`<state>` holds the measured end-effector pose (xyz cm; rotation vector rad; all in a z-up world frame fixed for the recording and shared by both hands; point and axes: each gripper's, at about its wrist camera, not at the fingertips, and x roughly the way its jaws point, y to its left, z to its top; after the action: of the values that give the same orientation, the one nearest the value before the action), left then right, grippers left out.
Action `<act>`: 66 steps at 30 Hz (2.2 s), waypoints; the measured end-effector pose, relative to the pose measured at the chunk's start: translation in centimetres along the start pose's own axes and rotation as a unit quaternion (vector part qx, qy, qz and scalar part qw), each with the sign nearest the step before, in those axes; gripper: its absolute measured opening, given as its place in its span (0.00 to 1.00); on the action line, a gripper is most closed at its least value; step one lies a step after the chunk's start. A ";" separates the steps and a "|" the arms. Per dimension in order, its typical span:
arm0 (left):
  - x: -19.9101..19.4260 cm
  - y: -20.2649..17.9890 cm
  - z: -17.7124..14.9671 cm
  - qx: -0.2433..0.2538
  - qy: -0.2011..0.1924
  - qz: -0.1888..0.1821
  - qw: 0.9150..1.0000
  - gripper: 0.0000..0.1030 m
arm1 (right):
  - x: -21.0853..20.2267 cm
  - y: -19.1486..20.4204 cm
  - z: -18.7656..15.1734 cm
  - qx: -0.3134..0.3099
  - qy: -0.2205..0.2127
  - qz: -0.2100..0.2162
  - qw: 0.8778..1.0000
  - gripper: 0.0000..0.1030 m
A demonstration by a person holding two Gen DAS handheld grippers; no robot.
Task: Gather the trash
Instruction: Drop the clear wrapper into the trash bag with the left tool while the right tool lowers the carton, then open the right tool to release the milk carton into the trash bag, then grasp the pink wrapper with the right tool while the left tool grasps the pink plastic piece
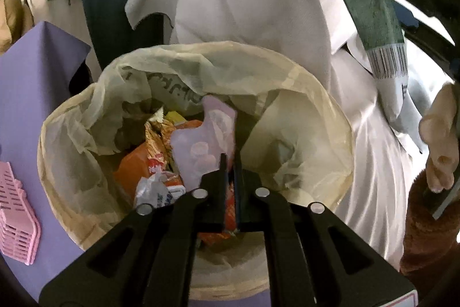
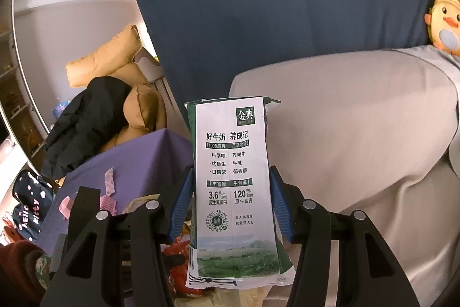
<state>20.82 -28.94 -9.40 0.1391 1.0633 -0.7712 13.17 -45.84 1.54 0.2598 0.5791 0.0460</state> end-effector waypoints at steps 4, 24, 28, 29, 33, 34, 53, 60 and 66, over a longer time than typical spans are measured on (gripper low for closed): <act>-1.5 1.1 -0.1 -0.026 -0.012 -0.012 1.000 0.31 | 0.0 0.8 0.0 -0.006 -0.003 0.003 1.000 0.48; -14.1 7.7 -5.8 -0.083 -0.127 0.080 0.985 0.44 | 10.4 8.0 -6.3 -0.109 0.134 -0.002 0.985 0.48; -15.6 9.8 -7.0 -0.102 -0.140 0.093 0.980 0.45 | 13.2 8.2 -7.5 -0.100 0.190 -0.006 0.977 0.48; -15.9 10.3 -7.4 -0.108 -0.143 0.094 0.979 0.45 | 13.6 8.1 -7.7 -0.095 0.201 -0.007 0.975 0.48; -16.9 12.5 -8.6 -0.140 -0.148 0.091 0.975 0.46 | 14.4 7.6 -8.9 -0.091 0.223 -0.015 0.970 0.48; -17.0 12.9 -9.0 -0.146 -0.151 0.091 0.973 0.48 | 14.5 7.6 -9.1 -0.091 0.225 -0.017 0.970 0.48; -18.9 18.4 -14.1 -0.214 -0.164 0.106 0.957 0.49 | 12.2 10.4 -8.3 -0.130 0.215 -0.031 0.968 0.61; -19.8 20.3 -15.5 -0.237 -0.167 0.116 0.950 0.49 | 8.6 15.3 -6.6 -0.192 0.164 -0.017 0.967 0.61; -20.5 22.0 -17.1 -0.254 -0.173 0.120 0.944 0.50 | 7.8 19.1 -5.7 -0.208 0.145 0.013 0.967 0.61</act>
<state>16.84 5.29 -6.63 -0.2959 0.8568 -0.2674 17.14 -25.15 -2.32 -0.1530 0.8407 0.2321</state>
